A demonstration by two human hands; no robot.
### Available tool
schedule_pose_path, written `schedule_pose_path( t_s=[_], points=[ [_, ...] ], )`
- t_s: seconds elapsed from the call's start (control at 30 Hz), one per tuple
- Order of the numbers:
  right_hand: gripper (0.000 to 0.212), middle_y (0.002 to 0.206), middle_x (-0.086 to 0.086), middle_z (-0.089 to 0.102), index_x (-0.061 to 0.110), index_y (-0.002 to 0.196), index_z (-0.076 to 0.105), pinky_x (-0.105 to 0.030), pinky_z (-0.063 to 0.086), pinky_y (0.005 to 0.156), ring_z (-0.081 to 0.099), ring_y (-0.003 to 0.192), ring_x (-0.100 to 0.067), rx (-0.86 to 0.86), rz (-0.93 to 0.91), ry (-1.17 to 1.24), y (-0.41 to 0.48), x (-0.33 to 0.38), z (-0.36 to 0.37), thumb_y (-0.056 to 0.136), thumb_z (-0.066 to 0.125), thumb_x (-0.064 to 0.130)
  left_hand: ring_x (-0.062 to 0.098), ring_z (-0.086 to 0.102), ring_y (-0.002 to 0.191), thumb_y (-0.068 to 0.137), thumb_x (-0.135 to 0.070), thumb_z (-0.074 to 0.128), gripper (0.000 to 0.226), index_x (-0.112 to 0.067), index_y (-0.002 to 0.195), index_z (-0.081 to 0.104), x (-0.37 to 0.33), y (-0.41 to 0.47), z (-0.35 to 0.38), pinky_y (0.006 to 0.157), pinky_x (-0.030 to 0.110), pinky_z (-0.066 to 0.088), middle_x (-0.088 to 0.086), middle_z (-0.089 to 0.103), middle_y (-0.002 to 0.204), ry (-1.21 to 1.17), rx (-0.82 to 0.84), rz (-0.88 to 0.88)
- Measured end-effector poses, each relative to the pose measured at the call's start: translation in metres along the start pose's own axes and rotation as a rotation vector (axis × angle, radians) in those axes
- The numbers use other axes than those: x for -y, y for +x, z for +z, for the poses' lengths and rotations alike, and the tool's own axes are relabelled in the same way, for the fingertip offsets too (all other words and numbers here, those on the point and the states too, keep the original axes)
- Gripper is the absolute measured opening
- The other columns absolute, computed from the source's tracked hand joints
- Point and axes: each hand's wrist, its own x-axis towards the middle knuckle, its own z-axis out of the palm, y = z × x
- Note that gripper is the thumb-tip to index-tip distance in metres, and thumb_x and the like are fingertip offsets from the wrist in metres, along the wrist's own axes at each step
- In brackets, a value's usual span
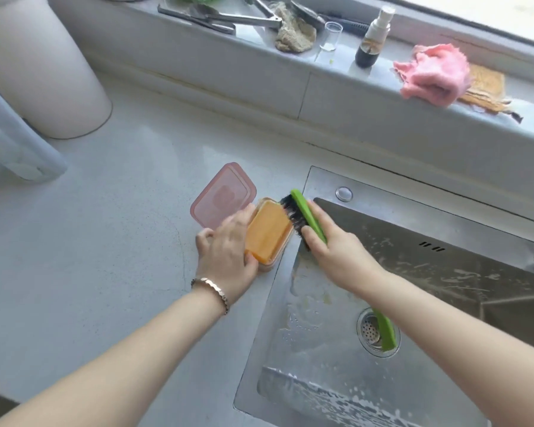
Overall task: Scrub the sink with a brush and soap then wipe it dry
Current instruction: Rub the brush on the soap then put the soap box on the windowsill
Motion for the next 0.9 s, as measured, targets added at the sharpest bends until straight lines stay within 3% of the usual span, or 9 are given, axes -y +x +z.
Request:
schedule_pose_path(
  t_s=[0.07,0.13,0.2,0.43,0.5,0.63,0.77,0.83,0.9],
  points=[
    [0.045,0.099,-0.001,0.057,0.033,0.143,0.030,-0.026,0.041,0.062,0.051,0.075,-0.019,-0.087,0.146,0.154,0.000,-0.008,-0.014,0.099,0.030,0.044,0.019,0.037,0.128,0.070,-0.015,0.054,0.072,-0.018,0.139,0.032,0.000,0.024,-0.019,0.090,0.032,0.021,0.005,0.039,0.144,0.094,-0.073,-0.097],
    [0.043,0.081,-0.001,0.052,0.017,0.124,0.045,-0.024,0.037,0.048,0.045,0.060,-0.016,-0.128,0.292,0.328,-0.007,-0.016,-0.022,0.099,0.026,0.046,0.029,0.026,0.133,0.083,-0.021,0.049,0.061,-0.009,0.139,0.028,-0.003,0.056,-0.035,0.102,0.042,0.020,0.012,0.025,0.150,0.084,0.054,-0.497],
    [0.041,0.069,-0.003,0.045,0.015,0.109,0.046,-0.019,0.028,0.040,0.035,0.046,-0.013,-0.128,0.391,0.531,-0.016,-0.021,-0.024,0.099,0.025,0.049,0.035,0.037,0.125,0.089,-0.026,0.040,0.046,-0.004,0.129,0.036,-0.007,0.077,-0.042,0.102,0.041,0.022,0.018,0.041,0.137,-0.004,0.173,-0.760],
    [0.039,0.063,-0.002,0.046,0.020,0.086,0.047,-0.015,0.026,0.038,0.029,0.039,-0.010,-0.094,0.424,0.616,-0.044,-0.040,-0.031,0.098,0.025,0.051,0.026,0.054,0.109,0.092,-0.036,0.040,0.045,-0.020,0.134,0.038,-0.058,0.058,-0.026,0.091,0.034,0.036,0.001,0.059,0.121,0.009,0.250,-0.400],
    [0.038,0.063,-0.002,0.046,0.022,0.084,0.047,-0.014,0.026,0.037,0.029,0.038,-0.010,-0.114,0.437,0.645,-0.050,-0.046,-0.035,0.098,0.026,0.050,0.025,0.046,0.120,0.088,-0.050,0.044,0.060,-0.019,0.137,0.031,-0.063,0.051,-0.004,0.093,0.036,0.034,0.005,0.045,0.136,0.216,0.350,-0.300],
    [0.038,0.065,-0.003,0.046,0.022,0.083,0.046,-0.015,0.026,0.037,0.029,0.034,-0.008,-0.147,0.491,0.693,-0.062,-0.061,-0.041,0.098,0.026,0.051,0.039,0.017,0.135,0.069,-0.071,0.057,0.111,-0.023,0.147,-0.005,-0.071,0.047,0.028,0.106,0.049,0.026,0.023,0.000,0.151,0.475,0.646,-0.375],
    [0.038,0.063,-0.002,0.044,0.021,0.086,0.046,-0.015,0.025,0.039,0.027,0.036,-0.009,-0.150,0.553,0.714,-0.073,-0.081,-0.045,0.098,0.026,0.050,0.043,0.011,0.136,0.077,-0.052,0.062,0.103,-0.025,0.146,-0.010,-0.088,0.030,0.050,0.106,0.058,0.020,0.028,0.007,0.148,0.575,0.578,-0.325],
    [0.038,0.064,-0.002,0.045,0.018,0.093,0.047,-0.017,0.026,0.041,0.029,0.041,-0.011,-0.148,0.563,0.686,-0.076,-0.089,-0.046,0.098,0.026,0.050,0.041,0.023,0.129,0.082,-0.036,0.059,0.091,-0.028,0.146,-0.005,-0.093,0.020,0.057,0.102,0.052,0.029,0.027,0.016,0.144,0.611,0.532,-0.252],
    [0.040,0.065,-0.002,0.046,0.016,0.099,0.048,-0.018,0.027,0.042,0.030,0.042,-0.011,-0.145,0.568,0.670,-0.080,-0.098,-0.049,0.098,0.026,0.049,0.035,0.034,0.119,0.081,-0.034,0.059,0.091,-0.030,0.146,-0.003,-0.099,0.017,0.060,0.092,0.042,0.037,0.024,0.024,0.138,0.619,0.536,-0.189]
  ],
)
